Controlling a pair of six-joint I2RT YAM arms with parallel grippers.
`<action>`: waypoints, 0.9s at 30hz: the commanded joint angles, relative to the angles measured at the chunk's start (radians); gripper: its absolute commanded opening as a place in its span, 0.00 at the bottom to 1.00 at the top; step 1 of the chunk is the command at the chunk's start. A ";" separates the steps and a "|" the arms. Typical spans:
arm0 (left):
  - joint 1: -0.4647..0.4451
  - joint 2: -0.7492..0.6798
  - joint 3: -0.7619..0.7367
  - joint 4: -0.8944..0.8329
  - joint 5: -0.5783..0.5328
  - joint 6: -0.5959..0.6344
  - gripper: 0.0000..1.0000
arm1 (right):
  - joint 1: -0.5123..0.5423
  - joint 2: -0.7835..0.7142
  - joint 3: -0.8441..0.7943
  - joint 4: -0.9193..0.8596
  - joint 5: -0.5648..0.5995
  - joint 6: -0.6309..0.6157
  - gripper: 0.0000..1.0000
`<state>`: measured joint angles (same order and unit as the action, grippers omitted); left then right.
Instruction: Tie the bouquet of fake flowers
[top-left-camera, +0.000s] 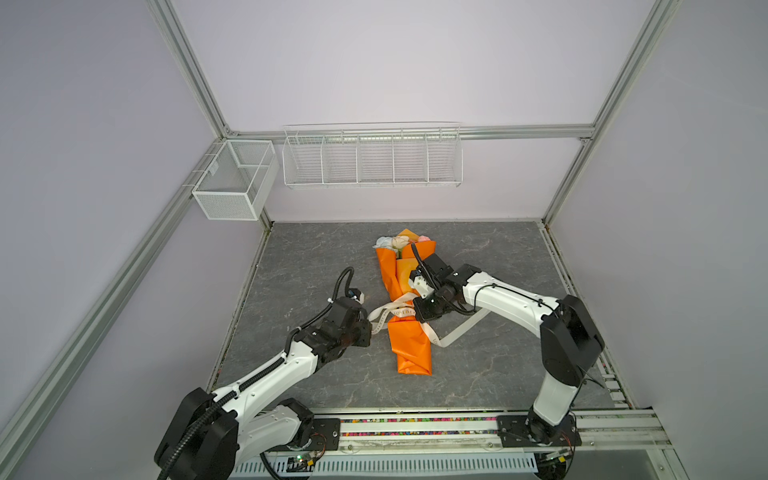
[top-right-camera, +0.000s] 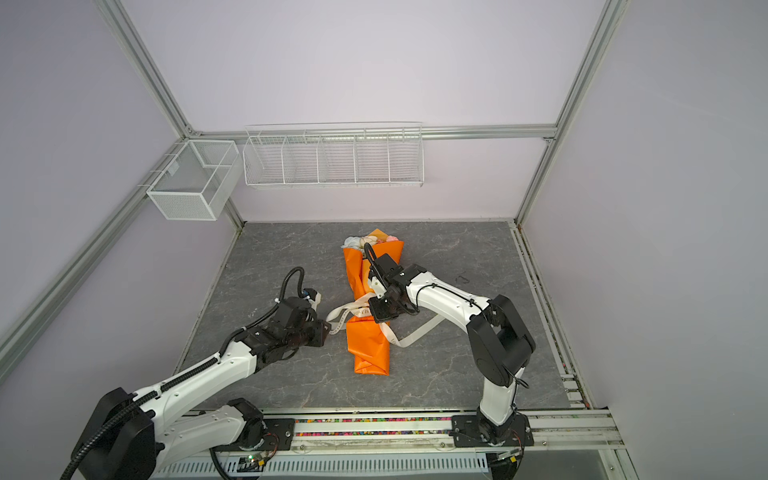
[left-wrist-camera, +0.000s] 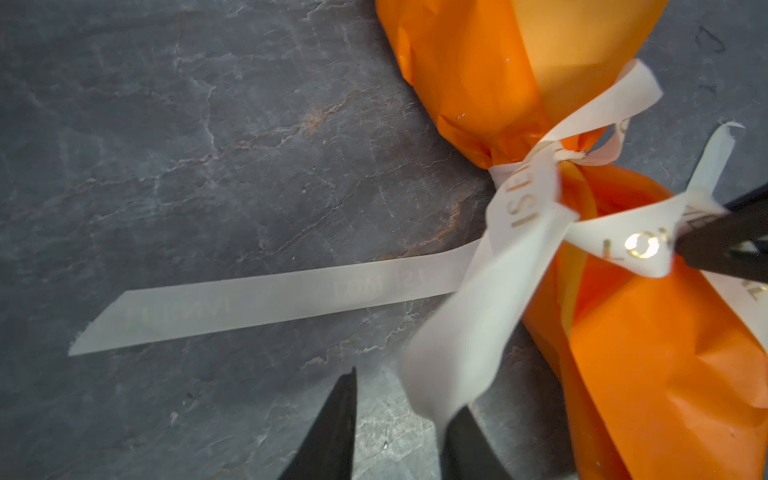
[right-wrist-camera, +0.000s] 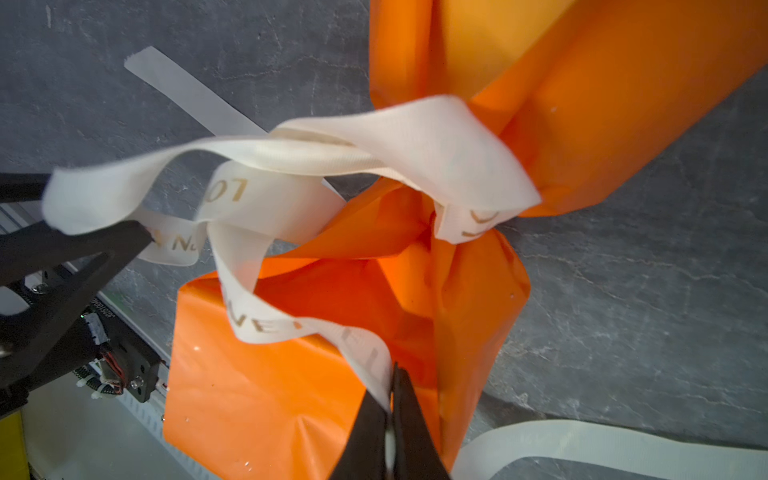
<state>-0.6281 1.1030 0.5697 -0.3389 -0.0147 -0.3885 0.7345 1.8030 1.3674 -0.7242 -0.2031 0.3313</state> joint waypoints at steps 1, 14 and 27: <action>0.005 -0.081 0.060 -0.073 0.005 -0.007 0.46 | 0.002 -0.002 0.007 -0.027 -0.018 0.016 0.11; 0.023 -0.131 0.207 -0.115 0.037 0.080 0.62 | 0.011 -0.036 -0.014 -0.018 -0.034 0.028 0.12; 0.026 0.262 0.364 0.155 0.324 0.289 0.49 | 0.011 -0.085 -0.077 0.063 -0.051 0.124 0.13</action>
<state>-0.6086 1.2980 0.8696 -0.2440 0.2081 -0.1871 0.7410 1.7439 1.3132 -0.7021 -0.2314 0.4114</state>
